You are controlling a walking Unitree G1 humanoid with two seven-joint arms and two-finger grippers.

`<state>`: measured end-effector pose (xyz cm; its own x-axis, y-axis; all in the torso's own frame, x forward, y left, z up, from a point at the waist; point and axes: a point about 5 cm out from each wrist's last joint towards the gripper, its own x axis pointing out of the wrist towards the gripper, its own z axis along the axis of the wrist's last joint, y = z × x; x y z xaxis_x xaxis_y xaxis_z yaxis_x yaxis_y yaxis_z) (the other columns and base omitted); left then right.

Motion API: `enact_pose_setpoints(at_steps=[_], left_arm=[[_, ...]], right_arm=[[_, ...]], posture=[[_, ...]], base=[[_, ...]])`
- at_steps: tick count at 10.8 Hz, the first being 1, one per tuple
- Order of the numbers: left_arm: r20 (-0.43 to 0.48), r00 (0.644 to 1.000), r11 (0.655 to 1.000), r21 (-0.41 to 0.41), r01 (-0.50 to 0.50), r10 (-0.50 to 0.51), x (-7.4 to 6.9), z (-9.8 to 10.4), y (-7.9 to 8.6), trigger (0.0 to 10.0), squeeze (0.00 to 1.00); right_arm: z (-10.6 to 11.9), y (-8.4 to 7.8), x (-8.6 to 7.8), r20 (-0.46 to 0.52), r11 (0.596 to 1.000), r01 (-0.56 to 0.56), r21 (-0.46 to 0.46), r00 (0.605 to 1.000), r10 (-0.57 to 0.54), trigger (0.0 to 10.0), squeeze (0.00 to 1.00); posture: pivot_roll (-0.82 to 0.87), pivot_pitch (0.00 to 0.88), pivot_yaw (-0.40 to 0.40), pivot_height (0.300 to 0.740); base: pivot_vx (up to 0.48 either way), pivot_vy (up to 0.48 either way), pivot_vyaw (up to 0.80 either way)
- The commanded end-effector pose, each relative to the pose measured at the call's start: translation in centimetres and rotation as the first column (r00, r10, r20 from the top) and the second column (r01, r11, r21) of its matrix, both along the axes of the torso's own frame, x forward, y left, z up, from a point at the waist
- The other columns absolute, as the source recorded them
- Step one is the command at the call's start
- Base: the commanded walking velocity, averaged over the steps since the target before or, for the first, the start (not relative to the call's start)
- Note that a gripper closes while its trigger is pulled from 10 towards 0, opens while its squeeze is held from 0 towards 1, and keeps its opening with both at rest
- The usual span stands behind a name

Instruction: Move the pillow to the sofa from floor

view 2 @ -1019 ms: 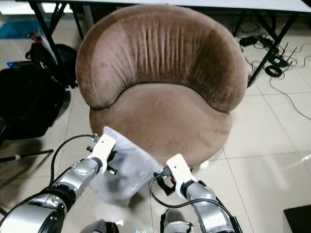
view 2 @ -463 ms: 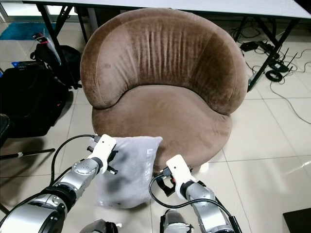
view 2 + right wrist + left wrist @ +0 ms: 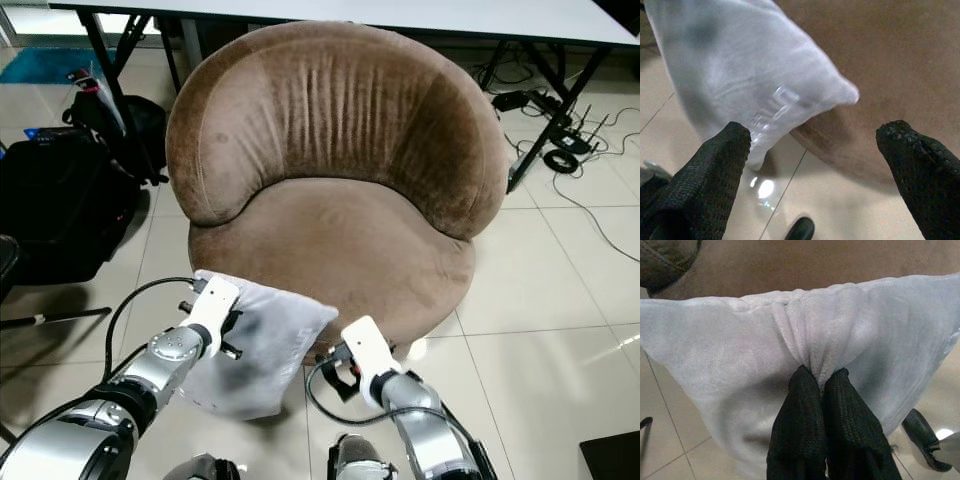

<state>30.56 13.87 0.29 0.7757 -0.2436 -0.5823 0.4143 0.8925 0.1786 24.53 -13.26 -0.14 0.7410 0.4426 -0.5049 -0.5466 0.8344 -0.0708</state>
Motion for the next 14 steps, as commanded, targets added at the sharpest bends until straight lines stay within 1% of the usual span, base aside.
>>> enact_pose_setpoints(at_steps=[1,2,4,7,9,11,12,13,14], left_arm=[[0.038,0.999,0.999,-0.03,-0.025,0.026,0.3,0.4,0.0,10.0,0.0],[0.055,0.997,0.997,-0.046,-0.054,0.057,0.5,0.7,0.2,10.0,0.0],[0.102,0.991,0.995,-0.059,-0.082,0.088,1.1,1.5,0.5,10.0,0.0],[0.095,0.992,0.995,-0.051,-0.084,0.088,0.8,1.1,0.7,10.0,0.0],[0.088,0.991,0.994,-0.041,-0.101,0.104,0.5,0.8,0.7,10.0,0.0],[0.15,0.96,0.97,-0.094,-0.226,0.238,0.5,1.2,2.3,10.0,0.0],[0.159,0.95,0.962,-0.108,-0.252,0.267,0.5,1.3,2.8,10.0,0.0],[0.186,0.933,0.948,-0.139,-0.286,0.309,0.5,1.7,3.4,10.0,0.0],[0.208,0.917,0.936,-0.164,-0.31,0.34,0.5,2.0,3.7,10.0,0.0]], right_arm=[[-0.1,-0.3,0.2,-0.002,1.0,0.019,-0.001,1.0,-0.019,10.0,0.0],[0.2,-0.1,0.7,0.014,1.0,0.019,-0.001,1.0,-0.019,10.0,0.0],[0.5,0.4,1.6,0.028,1.0,0.016,0.004,0.999,-0.016,10.0,0.0],[0.5,0.7,2.2,0.031,1.0,0.01,0.004,0.999,-0.01,10.0,0.0],[0.6,1.2,3.0,0.051,1.0,0.019,0.004,0.999,-0.02,10.0,0.0],[1.2,2.5,4.6,0.064,1.0,0.021,0.013,0.998,-0.022,10.0,0.0],[1.5,2.9,5.1,0.072,1.0,0.016,0.018,0.997,-0.017,10.0,0.0],[2.2,3.6,5.9,0.089,1.0,-0.003,0.017,0.996,0.001,10.0,0.0],[2.6,3.9,6.4,0.1,1.0,-0.011,0.014,0.995,0.009,10.0,0.0]], posture=[[-0.19,0.051,-0.01,0.74],[-0.18,0.04,-0.01,0.74],[-0.17,0.019,-0.011,0.74],[-0.15,0.001,-0.016,0.74],[-0.11,0.0,-0.029,0.74],[-0.05,0.0,-0.054,0.74],[-0.01,0.0,-0.073,0.74],[0.03,0.0,-0.101,0.74],[0.03,0.0,-0.101,0.74]], base=[[0.0,0.0,0.0],[0.0,0.0,0.0],[0.0,0.0,0.0],[0.0,0.0,0.0],[0.0,0.0,0.0],[0.0,0.0,0.0],[0.0,0.0,0.0],[0.0,0.0,0.0],[0.0,0.0,0.0]])
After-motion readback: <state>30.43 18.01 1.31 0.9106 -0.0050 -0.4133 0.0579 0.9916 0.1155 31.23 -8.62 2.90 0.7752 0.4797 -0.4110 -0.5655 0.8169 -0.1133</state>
